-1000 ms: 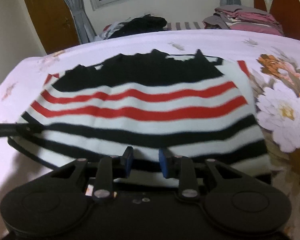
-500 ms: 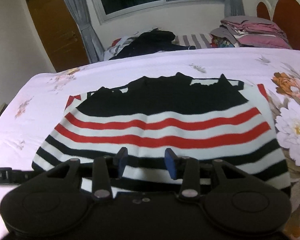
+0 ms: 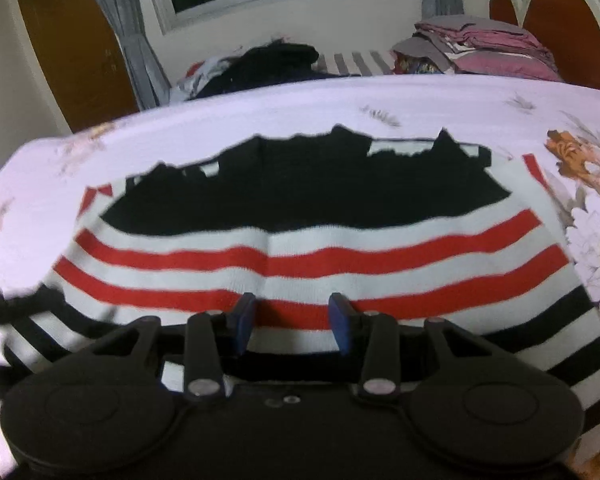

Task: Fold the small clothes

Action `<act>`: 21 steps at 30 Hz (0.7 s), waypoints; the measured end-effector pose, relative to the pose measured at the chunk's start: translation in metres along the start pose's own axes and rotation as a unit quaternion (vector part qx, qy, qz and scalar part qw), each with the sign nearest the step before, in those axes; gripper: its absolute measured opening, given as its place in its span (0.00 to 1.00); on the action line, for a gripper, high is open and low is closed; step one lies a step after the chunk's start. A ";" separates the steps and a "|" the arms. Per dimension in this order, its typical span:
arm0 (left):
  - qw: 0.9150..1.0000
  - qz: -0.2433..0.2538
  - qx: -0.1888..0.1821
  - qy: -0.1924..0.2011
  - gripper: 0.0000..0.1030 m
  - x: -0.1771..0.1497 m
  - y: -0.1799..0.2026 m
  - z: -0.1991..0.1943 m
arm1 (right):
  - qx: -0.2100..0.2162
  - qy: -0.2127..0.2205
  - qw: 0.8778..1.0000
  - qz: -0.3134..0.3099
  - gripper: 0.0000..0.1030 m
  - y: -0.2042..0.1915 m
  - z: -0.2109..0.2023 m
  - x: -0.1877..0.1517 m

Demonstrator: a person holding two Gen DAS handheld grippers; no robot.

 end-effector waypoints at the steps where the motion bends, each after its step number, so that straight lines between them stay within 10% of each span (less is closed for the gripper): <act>1: 1.000 0.001 0.002 0.006 0.75 0.003 -0.001 0.001 | -0.003 0.002 1.000 -0.011 0.39 -0.002 0.001 -0.002; 6: 0.999 -0.022 0.028 0.013 0.25 0.003 -0.016 0.006 | -0.007 0.009 1.000 -0.029 0.39 -0.003 0.003 -0.005; 21: 0.984 0.152 0.054 0.074 0.15 0.029 0.093 -0.012 | 0.078 -0.007 0.997 0.028 0.47 0.028 -0.021 0.019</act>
Point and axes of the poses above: each gripper's, at about its wrist camera, not at the fingertips, and z roughly the way its jaws point, y to its right, x to its top, the point moved 4 cm from there along z, roughly the way its jaws point, and after that the axes turned 15 degrees about z, right-handed, at the moved point
